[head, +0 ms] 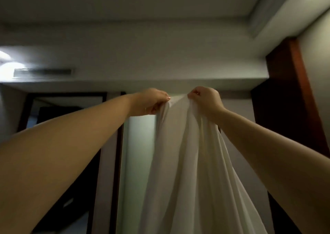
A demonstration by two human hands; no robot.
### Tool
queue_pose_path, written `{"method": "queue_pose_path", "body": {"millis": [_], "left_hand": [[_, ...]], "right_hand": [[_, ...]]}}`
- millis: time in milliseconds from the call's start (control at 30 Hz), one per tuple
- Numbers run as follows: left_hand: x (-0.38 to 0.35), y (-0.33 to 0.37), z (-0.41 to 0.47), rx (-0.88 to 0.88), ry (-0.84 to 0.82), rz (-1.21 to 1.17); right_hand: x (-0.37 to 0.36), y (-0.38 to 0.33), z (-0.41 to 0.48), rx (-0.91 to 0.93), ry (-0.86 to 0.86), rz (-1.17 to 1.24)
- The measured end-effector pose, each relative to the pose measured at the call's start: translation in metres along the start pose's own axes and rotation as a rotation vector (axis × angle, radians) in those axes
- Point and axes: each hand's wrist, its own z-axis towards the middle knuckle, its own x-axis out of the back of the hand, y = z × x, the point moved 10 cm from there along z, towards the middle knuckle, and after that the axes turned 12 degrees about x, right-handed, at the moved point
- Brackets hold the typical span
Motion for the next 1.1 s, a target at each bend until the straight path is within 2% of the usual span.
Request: {"method": "queue_pose_path", "body": {"millis": [133, 200, 267, 333, 400, 467, 800, 933, 1100], "left_hand": [[0.097, 0.073, -0.011, -0.211, 0.422, -0.061], [0.129, 0.101, -0.024, -0.295, 0.519, -0.168], [0.146, 0.111, -0.035, -0.309, 0.456, -0.369], [0.140, 0.110, -0.047, -0.308, 0.283, -0.557], [0.122, 0.100, -0.061, -0.300, 0.111, -0.669], [0.107, 0.076, -0.069, -0.267, 0.025, -0.721], [0.059, -0.050, -0.065, 0.004, -0.112, -0.703], [0.014, -0.083, -0.064, 0.083, -0.242, -0.693], [-0.021, -0.130, -0.061, 0.146, -0.277, -0.631]], "right_hand": [[0.030, -0.074, 0.075, 0.113, 0.168, 0.013], [0.046, -0.105, 0.099, 0.130, 0.276, 0.073], [0.053, -0.125, 0.111, 0.124, 0.338, 0.159], [0.052, -0.134, 0.113, 0.115, 0.362, 0.204], [0.041, -0.139, 0.105, 0.117, 0.349, 0.215], [0.024, -0.136, 0.093, 0.117, 0.310, 0.222], [-0.030, -0.079, 0.038, -0.003, 0.149, 0.191], [-0.037, -0.046, 0.013, -0.102, 0.172, 0.186], [-0.042, -0.013, -0.025, -0.175, 0.132, 0.133]]}}
